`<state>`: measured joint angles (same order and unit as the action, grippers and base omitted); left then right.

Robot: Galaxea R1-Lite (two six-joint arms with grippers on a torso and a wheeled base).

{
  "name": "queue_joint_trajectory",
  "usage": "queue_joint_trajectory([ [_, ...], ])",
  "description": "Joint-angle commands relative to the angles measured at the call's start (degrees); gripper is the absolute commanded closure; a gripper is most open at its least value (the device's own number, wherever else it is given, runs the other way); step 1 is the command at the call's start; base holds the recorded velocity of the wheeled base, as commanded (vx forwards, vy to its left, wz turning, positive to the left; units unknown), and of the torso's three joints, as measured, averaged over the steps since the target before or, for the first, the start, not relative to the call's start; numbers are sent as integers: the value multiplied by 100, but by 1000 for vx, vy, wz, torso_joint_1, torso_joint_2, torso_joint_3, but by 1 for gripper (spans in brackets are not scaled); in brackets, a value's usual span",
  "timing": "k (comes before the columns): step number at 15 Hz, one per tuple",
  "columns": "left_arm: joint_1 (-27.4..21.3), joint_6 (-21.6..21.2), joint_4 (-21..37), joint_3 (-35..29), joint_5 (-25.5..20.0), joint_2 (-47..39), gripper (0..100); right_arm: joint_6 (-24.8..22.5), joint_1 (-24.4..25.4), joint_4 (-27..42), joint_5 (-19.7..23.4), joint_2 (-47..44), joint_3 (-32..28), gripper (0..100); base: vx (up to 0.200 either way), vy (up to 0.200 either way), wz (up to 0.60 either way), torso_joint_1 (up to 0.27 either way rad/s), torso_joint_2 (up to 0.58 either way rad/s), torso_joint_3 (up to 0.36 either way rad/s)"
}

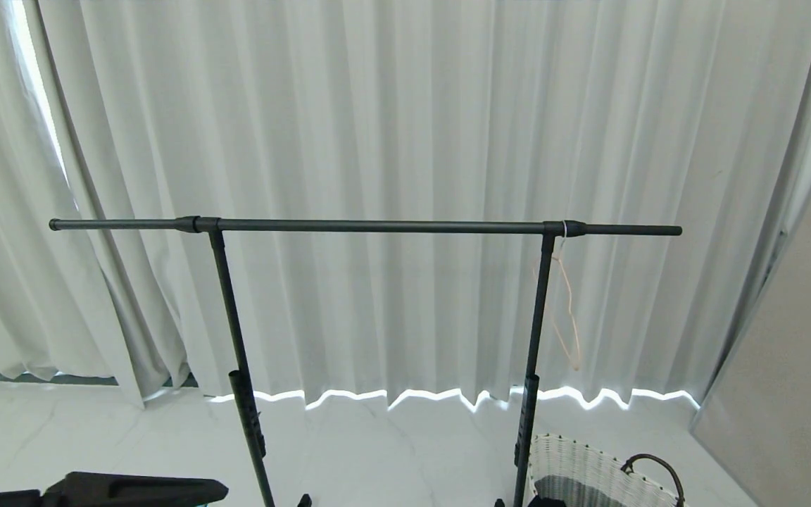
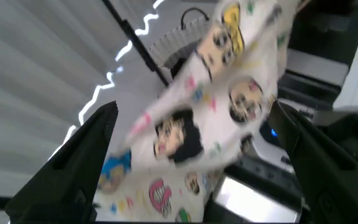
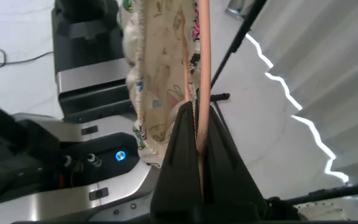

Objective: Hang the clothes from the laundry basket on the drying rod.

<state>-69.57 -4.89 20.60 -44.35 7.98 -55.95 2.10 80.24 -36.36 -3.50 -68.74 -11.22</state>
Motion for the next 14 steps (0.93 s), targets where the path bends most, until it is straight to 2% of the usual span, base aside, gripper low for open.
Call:
queue_joint_trajectory([
  [1,31,-21,-672,216,-60,-733,0,-51,255,7,-2,-16,-3,100,0,0,0,0,0,0],
  [3,31,-30,-768,304,-280,-864,0,-60,387,7,-10,-43,-21,100,0,0,0,0,0,0],
  [4,75,-109,-777,436,-631,-856,0,-69,458,7,-10,-52,-21,100,0,0,0,0,0,0],
  [7,480,-504,-795,462,-719,-917,0,-69,642,7,-37,-148,-12,100,0,0,0,0,0,0],
  [13,471,-531,-830,541,-930,-935,0,-183,651,-11,-46,-447,-241,100,0,0,0,0,0,0],
  [14,462,-531,-830,603,-930,-882,100,-183,651,-11,-54,-429,-232,100,0,0,0,0,0,0],
])
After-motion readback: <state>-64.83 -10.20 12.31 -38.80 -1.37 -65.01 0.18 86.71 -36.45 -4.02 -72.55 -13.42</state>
